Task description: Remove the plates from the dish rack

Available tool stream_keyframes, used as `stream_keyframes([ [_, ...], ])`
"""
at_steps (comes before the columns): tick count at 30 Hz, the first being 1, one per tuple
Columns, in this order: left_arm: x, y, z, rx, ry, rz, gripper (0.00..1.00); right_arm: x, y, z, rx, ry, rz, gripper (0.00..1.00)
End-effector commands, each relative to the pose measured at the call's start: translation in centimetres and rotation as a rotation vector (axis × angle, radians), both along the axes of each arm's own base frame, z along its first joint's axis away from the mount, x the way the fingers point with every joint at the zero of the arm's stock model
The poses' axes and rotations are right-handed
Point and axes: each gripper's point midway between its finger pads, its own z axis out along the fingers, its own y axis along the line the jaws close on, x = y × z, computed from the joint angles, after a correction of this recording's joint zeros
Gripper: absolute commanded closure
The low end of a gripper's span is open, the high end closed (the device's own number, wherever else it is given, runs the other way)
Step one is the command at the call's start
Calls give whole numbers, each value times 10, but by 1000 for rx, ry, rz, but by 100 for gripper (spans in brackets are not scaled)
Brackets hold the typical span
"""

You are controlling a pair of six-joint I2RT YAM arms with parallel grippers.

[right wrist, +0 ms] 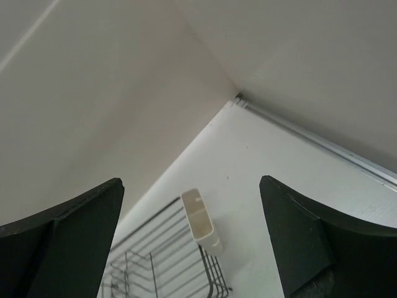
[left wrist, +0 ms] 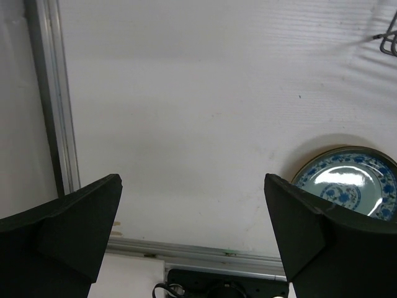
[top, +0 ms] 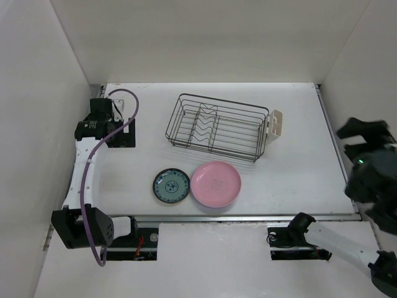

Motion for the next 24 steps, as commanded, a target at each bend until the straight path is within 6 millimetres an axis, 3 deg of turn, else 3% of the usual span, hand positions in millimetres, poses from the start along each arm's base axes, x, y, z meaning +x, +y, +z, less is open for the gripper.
stream_keyframes([
  [1,5,14,7,47,-52,86,1,-40,-55,1,66,-96,-240,3],
  [5,6,14,10,42,-63,94,1,-61,-73,-2,72,-107,-210,0],
  [9,7,11,10,27,-63,83,1,-59,-69,-6,36,-80,-172,0],
  [24,0,5,9,5,-73,67,1,-17,-28,-14,-92,41,-137,0],
])
